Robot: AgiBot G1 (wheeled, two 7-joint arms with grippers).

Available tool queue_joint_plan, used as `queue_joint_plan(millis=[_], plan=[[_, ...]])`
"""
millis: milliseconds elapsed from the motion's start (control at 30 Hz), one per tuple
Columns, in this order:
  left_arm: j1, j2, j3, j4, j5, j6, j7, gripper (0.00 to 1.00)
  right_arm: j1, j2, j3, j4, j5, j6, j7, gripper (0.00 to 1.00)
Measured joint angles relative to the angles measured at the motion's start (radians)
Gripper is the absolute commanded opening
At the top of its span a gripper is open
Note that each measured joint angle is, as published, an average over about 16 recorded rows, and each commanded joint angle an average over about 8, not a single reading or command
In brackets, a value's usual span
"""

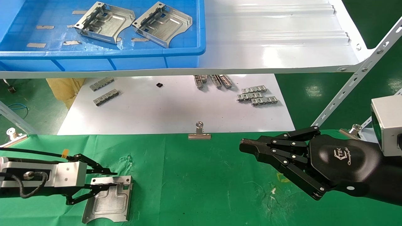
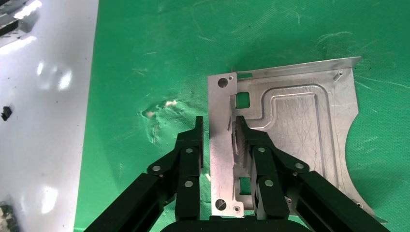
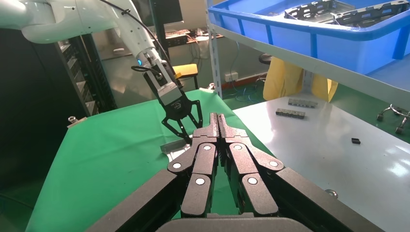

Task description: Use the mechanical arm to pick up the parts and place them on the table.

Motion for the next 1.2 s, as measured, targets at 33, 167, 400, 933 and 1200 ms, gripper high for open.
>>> queue_joint_plan(millis=[33, 167, 400, 933, 1200], plan=[[-0.001, -0.001, -0.002, 0.0, -0.005, 0.002, -0.002, 1.0, 0.0, 0.0, 0.0, 0.0, 0.0, 0.0, 0.0, 0.0], [-0.007, -0.007, -0.015, -0.002, -0.042, 0.022, -0.013, 1.0, 0.0, 0.0, 0.0, 0.0, 0.0, 0.0, 0.0, 0.0], [-0.022, -0.021, -0.054, -0.004, -0.159, 0.084, -0.057, 1.0, 0.0, 0.0, 0.0, 0.0, 0.0, 0.0, 0.0, 0.0], [0.02, -0.028, -0.151, -0.045, -0.329, 0.154, -0.156, 1.0, 0.0, 0.0, 0.0, 0.0, 0.0, 0.0, 0.0, 1.0], [0.072, -0.024, -0.205, -0.082, -0.37, 0.16, -0.2, 1.0, 0.0, 0.0, 0.0, 0.0, 0.0, 0.0, 0.0, 1.0]])
